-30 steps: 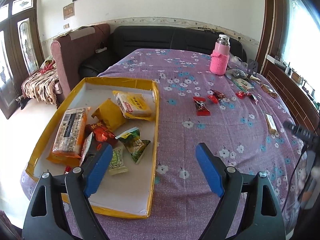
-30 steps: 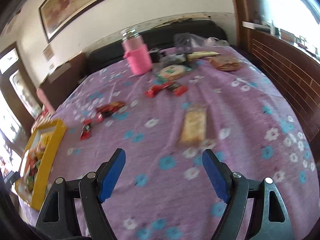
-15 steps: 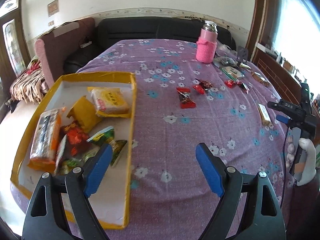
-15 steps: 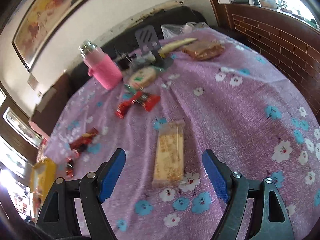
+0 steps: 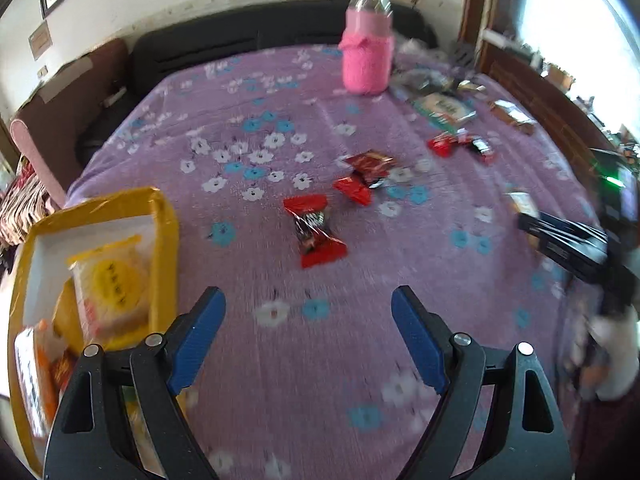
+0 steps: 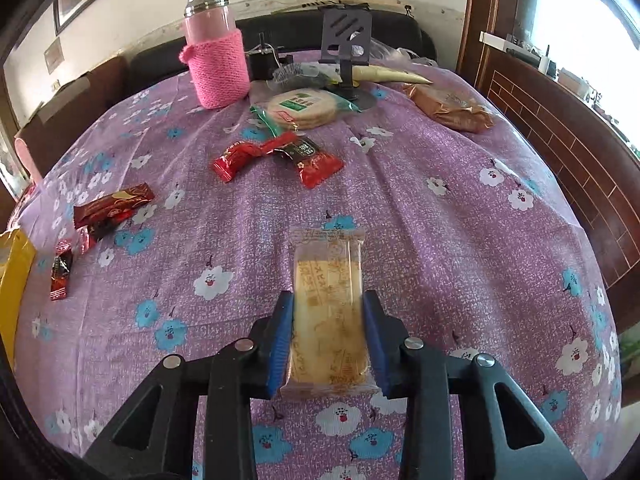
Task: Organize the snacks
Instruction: 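Move both tools back to the table, right tool toward the clear-wrapped cracker bar, then grasp the clear-wrapped cracker bar with the right tool while the left tool grasps a red candy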
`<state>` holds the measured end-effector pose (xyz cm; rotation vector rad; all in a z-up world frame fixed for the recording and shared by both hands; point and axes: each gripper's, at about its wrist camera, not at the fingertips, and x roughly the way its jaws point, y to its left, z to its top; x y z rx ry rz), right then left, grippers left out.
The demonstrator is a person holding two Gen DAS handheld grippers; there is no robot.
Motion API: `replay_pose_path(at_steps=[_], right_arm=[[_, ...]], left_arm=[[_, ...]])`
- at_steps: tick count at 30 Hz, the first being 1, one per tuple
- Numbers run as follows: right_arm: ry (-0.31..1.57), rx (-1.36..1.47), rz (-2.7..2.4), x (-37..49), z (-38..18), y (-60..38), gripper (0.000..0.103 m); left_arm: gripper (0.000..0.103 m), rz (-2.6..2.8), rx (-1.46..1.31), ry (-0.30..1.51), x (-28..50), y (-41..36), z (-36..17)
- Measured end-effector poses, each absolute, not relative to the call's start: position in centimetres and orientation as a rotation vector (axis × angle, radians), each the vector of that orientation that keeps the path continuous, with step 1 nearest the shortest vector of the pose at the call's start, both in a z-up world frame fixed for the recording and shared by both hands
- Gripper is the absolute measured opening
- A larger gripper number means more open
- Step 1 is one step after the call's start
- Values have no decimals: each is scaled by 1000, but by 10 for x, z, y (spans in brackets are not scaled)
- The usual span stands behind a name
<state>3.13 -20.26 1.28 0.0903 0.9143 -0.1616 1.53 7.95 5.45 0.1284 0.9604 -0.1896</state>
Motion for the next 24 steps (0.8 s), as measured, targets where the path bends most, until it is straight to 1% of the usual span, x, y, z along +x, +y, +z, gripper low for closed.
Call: replay_pose_path(at_steps=[5,9,10,11,12,13,14,17,19,24], right_arm=[[902,127,-133,30,14,-208,35],[892,160,-107,30,15,-212,36],[891,163,-104,31,15,-213,36],[891,164,-102,31,15,-213,36],[890,165,-101,31,15,-213,36],[890,165,-101,32,15,-212,36],[890,165,-100,32,15,-213,35],[890,167,-99,32,15,-213,35],[889,186,-91,31,15,-215,35],[884,348,14,29,15,-228,35]], left_arm=[[85,-155,108,1012,68,75,33],[85,-126,177,1019,91,66,18],[84,-131,198,1030,94,63,13],[81,-140,208,1022,93,61,11],[57,-154,201,1000,91,62,12],[27,-189,185,999,90,62,13],[19,-210,164,1002,89,63,14],[19,-180,185,980,86,61,15],[19,-188,150,975,82,65,18],[19,-211,86,949,62,73,35]])
